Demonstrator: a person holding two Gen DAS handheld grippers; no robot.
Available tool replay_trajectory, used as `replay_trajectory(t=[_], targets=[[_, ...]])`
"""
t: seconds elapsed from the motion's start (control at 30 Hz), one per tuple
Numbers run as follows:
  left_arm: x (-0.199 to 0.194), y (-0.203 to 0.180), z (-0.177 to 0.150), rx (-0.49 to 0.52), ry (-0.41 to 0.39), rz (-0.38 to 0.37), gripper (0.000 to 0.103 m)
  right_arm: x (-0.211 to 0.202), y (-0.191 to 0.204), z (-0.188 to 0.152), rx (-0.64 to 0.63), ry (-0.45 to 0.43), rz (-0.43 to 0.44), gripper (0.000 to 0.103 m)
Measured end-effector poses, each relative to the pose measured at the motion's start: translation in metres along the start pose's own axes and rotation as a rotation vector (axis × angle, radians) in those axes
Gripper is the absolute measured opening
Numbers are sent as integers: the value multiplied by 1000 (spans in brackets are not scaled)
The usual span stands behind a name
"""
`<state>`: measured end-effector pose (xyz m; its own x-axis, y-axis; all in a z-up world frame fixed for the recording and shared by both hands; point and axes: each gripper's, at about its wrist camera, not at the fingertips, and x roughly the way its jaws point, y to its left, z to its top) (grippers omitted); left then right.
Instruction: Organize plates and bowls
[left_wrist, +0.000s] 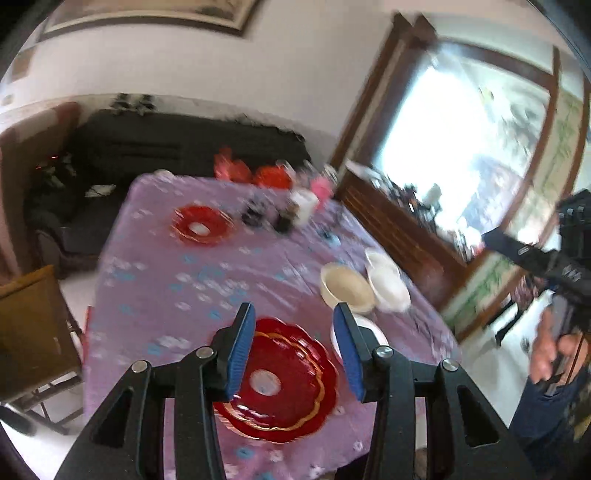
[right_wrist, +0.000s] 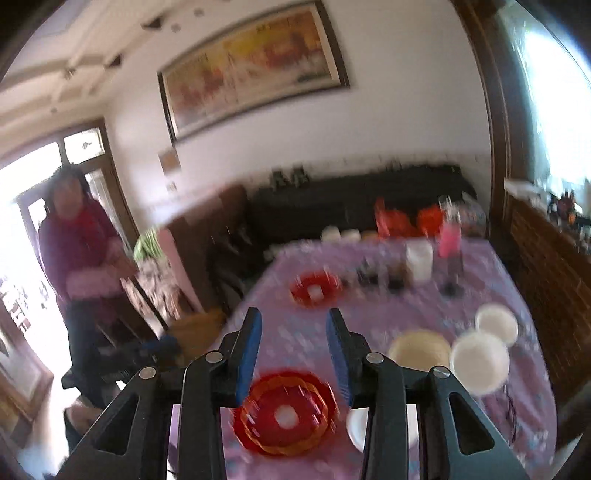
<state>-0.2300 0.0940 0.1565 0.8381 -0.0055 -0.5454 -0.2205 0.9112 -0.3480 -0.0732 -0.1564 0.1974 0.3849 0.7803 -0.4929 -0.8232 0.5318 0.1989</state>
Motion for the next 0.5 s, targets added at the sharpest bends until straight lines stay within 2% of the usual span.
replay_trajectory(t=[0.1,0.2,0.23,0.33,0.37,0.47,0.5], targets=[[48,-32,-19,55,76,-6,43,26,-41,-37,30,73,-6,39],[102,-58,-37,74,153,-7,43,37,-61,-74,-70,57,-164,39],[125,-66,-44,77,187,-7,43,39,-70,-84,-62,46,-169,39],[174,-78,-56,76,254,25,43,56,-105,-112,-28,86,-146,39],[185,-80,-59,79,268,35,43,64,-123,-120,19,109,-128,39],[218,-86,-63,93,312,80,43,81,-175,-135,216,148,9,39],[226,-85,-63,93,323,91,43,85,-187,-138,249,147,12,39]])
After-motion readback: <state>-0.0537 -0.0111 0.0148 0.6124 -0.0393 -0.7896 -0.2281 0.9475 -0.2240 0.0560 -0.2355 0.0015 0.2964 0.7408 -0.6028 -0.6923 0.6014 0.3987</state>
